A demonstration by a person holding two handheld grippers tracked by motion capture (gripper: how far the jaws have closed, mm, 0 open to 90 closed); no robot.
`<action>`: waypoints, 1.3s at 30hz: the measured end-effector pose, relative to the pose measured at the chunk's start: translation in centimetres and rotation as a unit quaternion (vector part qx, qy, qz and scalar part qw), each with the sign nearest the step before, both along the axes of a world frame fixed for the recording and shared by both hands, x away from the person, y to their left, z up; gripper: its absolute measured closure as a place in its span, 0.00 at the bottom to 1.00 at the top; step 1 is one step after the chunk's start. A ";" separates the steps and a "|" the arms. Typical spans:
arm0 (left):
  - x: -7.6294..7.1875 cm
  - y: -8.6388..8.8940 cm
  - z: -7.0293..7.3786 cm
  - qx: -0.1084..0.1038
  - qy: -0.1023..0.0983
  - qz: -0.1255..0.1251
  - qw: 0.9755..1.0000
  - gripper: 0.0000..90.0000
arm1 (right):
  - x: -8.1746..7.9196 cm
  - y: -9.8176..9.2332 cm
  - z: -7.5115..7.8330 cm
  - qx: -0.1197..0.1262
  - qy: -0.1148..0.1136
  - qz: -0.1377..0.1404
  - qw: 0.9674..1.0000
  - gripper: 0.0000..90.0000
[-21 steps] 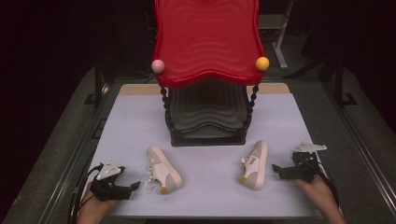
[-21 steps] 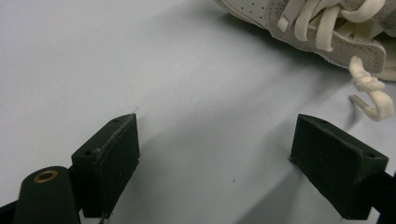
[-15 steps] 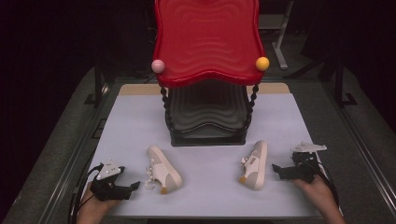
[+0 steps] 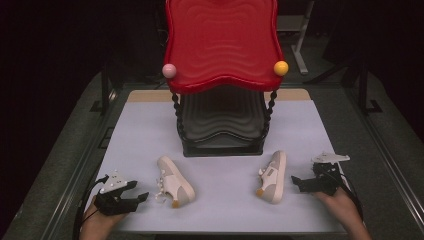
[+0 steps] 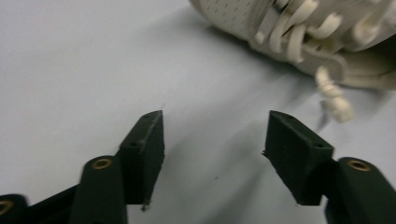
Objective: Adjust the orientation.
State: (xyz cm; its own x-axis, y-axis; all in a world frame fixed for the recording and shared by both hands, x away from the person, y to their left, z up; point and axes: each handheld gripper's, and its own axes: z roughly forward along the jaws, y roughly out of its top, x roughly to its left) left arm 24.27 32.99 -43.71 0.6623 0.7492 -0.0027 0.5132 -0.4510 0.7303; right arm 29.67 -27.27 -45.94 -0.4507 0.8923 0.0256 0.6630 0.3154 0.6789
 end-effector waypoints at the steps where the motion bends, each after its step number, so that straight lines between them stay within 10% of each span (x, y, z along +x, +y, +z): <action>1: -0.1 -0.1 0.2 -0.003 -0.003 -0.005 1.000 0.49 | 0.0 0.0 0.0 0.000 0.000 0.000 1.000 0.00; 13: -1.4 -2.5 3.2 -0.039 -0.031 -0.058 0.997 1.00 | 0.0 0.0 0.0 -0.001 -0.001 0.001 1.000 0.00; 39: 0.8 -6.7 3.3 -0.053 -0.053 -0.086 0.993 1.00 | 0.0 0.0 0.0 -0.002 -0.001 0.001 1.000 0.00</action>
State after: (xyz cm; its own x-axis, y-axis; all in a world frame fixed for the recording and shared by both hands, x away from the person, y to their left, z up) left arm 25.07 26.34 -40.45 0.7819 0.6234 0.0006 0.3530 -0.4435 0.8239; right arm 29.63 -27.27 -45.94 -0.4519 0.8918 0.0214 0.6607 0.3184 0.6797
